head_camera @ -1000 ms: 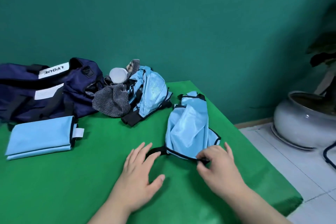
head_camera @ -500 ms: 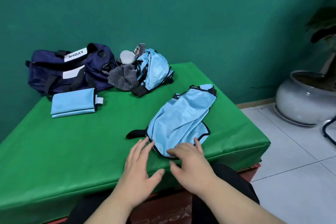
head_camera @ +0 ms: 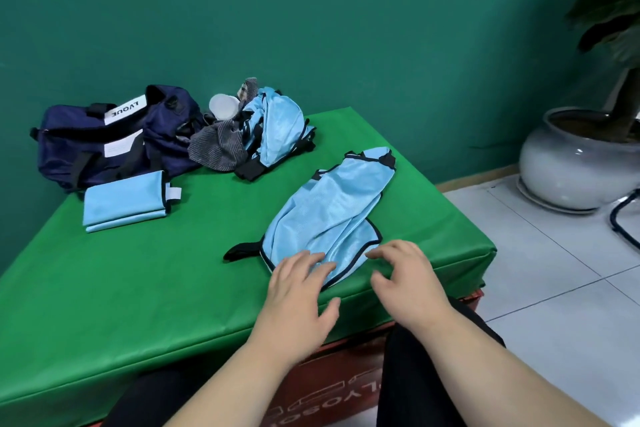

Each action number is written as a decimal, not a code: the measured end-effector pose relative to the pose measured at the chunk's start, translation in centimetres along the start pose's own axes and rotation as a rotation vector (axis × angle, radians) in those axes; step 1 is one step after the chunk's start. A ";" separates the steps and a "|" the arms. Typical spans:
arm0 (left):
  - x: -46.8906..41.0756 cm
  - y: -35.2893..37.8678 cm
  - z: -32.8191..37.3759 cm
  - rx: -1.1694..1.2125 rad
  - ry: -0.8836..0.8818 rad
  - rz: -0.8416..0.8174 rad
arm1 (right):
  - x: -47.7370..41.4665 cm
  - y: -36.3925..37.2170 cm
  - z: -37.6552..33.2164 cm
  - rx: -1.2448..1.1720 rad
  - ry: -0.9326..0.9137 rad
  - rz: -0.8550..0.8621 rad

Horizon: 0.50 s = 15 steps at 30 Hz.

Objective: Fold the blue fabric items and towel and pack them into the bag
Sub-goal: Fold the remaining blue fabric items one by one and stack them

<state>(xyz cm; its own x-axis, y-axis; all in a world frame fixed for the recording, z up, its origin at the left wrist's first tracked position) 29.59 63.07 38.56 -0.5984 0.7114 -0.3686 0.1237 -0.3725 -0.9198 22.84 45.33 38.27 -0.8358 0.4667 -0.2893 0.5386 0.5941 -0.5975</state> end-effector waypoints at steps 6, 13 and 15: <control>-3.3 2.2 1.9 -0.227 0.060 -0.071 | -1.8 -0.1 1.5 0.014 0.018 -0.036; -2.7 1.9 -0.3 -0.208 0.042 -0.042 | -2.0 1.9 1.0 0.157 -0.002 -0.213; -2.0 1.3 -2.1 -0.229 0.004 -0.038 | -1.6 2.2 0.4 0.162 -0.037 -0.226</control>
<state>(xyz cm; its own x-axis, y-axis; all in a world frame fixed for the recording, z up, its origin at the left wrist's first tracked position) 32.59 62.45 37.85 -0.6034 0.7246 -0.3331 0.2780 -0.2004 -0.9394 25.33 45.58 37.13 -0.9377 0.3082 -0.1602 0.3161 0.5662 -0.7612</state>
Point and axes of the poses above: each hand's wrist, its own x-axis away from the middle knuckle, its own y-axis out of the palm, z = x × y, the point moved 7 cm from there along -x, towards the middle knuckle, and after that the axes turned 11 degrees about -x, right-handed, at the moved point
